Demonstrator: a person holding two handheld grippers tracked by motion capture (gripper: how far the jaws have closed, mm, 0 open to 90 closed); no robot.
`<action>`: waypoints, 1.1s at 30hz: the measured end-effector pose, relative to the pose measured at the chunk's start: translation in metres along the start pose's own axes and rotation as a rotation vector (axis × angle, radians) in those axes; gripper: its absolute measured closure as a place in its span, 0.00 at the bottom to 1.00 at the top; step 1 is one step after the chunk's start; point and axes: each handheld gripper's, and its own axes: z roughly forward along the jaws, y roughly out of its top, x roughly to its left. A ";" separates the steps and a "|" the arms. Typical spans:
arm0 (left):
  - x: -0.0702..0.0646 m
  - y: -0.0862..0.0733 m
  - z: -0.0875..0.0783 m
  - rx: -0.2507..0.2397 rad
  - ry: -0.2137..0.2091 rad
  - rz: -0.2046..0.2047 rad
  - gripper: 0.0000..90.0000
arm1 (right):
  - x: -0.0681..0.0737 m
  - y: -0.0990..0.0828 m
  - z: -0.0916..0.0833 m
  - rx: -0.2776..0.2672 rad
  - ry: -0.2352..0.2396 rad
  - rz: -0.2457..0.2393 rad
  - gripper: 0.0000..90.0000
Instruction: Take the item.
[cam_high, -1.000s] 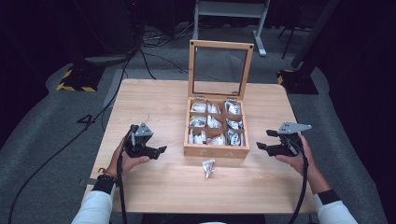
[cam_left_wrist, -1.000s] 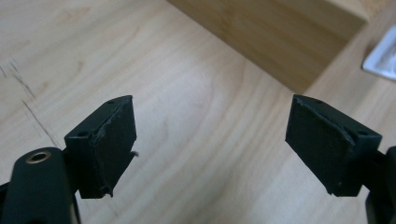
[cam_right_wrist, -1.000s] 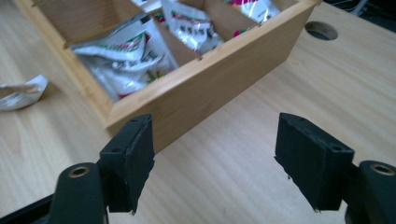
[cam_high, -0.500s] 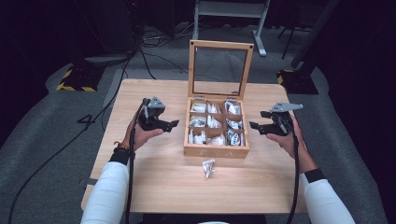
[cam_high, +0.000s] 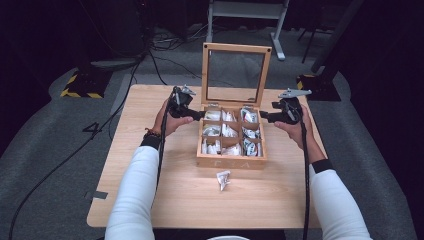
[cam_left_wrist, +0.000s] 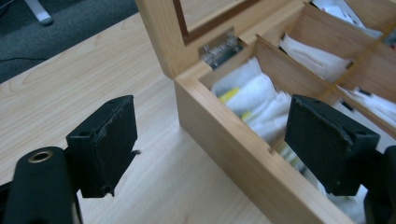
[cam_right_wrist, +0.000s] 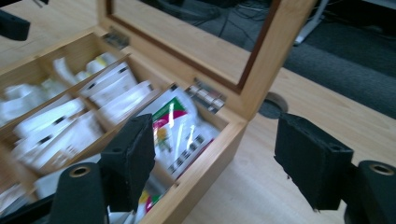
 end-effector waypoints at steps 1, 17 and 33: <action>0.001 0.003 0.002 0.000 0.004 -0.007 0.19 | -0.002 0.002 0.003 0.001 -0.008 0.003 0.33; 0.018 0.038 0.027 0.000 0.046 -0.071 0.22 | -0.023 0.034 0.040 0.001 -0.028 0.083 0.33; 0.010 0.056 0.042 -0.005 0.001 -0.081 0.33 | -0.029 0.040 0.063 0.050 0.009 0.121 0.41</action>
